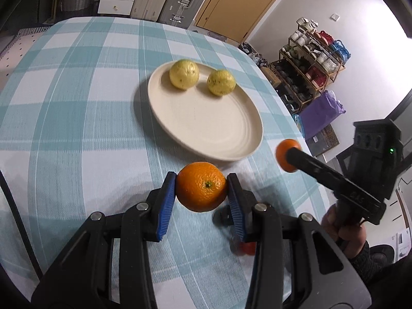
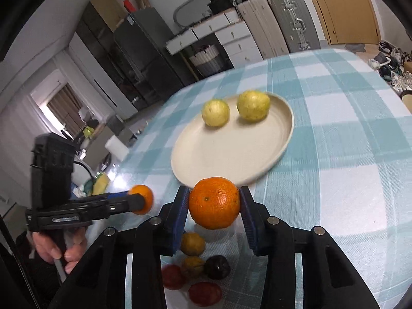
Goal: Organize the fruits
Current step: 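Carry both oranges onto the cream plate and open both grippers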
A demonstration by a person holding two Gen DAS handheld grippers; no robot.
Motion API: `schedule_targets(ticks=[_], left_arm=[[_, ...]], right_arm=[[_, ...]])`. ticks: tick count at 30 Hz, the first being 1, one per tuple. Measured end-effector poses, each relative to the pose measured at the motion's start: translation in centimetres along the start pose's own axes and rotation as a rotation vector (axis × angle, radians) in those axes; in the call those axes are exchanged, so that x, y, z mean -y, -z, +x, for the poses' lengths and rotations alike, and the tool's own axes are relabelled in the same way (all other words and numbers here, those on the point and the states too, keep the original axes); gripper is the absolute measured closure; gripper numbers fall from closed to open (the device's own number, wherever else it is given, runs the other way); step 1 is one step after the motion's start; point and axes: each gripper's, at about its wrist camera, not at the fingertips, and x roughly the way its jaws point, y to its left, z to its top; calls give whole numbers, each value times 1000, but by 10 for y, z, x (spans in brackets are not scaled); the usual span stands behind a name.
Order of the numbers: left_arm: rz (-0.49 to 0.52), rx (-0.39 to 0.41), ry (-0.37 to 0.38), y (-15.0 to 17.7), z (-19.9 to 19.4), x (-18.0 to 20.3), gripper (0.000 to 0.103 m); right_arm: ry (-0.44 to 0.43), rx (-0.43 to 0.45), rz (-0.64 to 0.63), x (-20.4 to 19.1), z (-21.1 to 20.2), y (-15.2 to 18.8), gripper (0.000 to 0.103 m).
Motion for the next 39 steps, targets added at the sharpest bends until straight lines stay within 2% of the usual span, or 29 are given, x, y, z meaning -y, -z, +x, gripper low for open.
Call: schedule_targets(ticks=[8, 16, 21, 28, 39], left_arm=[[-8, 33, -13, -33, 1, -1, 67], [-12, 51, -49, -70, 17, -7, 67], [-31, 44, -56, -85, 34, -16, 66], [-48, 33, -62, -100, 56, -28, 66], [-56, 12, -56, -117, 85, -38, 66]], right_arm=[[-22, 55, -52, -13, -11, -29, 63], [-22, 50, -72, -14, 10, -55, 63], [7, 44, -82, -11, 28, -76, 63], [35, 8, -97, -6, 61, -96, 63], [43, -72, -42, 9, 105, -101, 62]])
